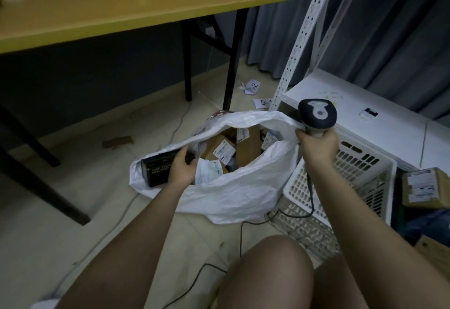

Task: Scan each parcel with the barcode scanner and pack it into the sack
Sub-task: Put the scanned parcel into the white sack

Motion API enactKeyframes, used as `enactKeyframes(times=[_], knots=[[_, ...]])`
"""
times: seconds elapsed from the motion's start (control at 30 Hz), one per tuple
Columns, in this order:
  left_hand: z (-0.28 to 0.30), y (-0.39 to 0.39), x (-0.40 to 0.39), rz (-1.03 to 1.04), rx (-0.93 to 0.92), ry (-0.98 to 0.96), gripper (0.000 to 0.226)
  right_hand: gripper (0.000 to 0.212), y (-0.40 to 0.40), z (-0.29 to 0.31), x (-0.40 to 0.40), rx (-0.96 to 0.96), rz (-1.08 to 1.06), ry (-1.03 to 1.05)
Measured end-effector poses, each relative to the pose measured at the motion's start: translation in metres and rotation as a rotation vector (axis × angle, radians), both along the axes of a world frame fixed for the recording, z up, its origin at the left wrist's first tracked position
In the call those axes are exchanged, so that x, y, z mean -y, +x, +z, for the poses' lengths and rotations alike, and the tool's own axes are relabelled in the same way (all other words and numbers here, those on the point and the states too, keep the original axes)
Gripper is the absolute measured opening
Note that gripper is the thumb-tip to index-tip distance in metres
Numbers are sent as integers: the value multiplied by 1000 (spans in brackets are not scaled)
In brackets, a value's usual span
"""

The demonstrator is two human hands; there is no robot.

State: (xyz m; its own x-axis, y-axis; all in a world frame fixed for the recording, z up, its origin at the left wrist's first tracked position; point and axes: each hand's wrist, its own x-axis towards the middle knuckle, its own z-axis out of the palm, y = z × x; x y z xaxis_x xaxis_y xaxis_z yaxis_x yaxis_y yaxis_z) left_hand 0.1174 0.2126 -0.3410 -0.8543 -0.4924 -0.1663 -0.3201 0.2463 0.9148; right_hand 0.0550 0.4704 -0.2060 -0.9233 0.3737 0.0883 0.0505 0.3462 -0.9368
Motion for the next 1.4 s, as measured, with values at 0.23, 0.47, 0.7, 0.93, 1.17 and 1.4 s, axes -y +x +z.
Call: enactKeyframes(times=[0.23,0.47,0.7,0.93,1.17,1.4], knots=[[-62,51,25,165,225,167,31,41,13,-21,32,28,159,200],[-120,72,47,371,356,335,61,30,11,-56,75,60,362,476],[-170,58,77,526,441,425,75,23,-13,-109,137,103,562,695],[-229,30,115,646,456,491,75,23,-44,-180,184,181,650,651],[-264,7,140,732,448,528,56,27,-65,-209,193,241,620,442],[-255,6,133,845,216,564,28,23,-65,-206,191,231,581,422]])
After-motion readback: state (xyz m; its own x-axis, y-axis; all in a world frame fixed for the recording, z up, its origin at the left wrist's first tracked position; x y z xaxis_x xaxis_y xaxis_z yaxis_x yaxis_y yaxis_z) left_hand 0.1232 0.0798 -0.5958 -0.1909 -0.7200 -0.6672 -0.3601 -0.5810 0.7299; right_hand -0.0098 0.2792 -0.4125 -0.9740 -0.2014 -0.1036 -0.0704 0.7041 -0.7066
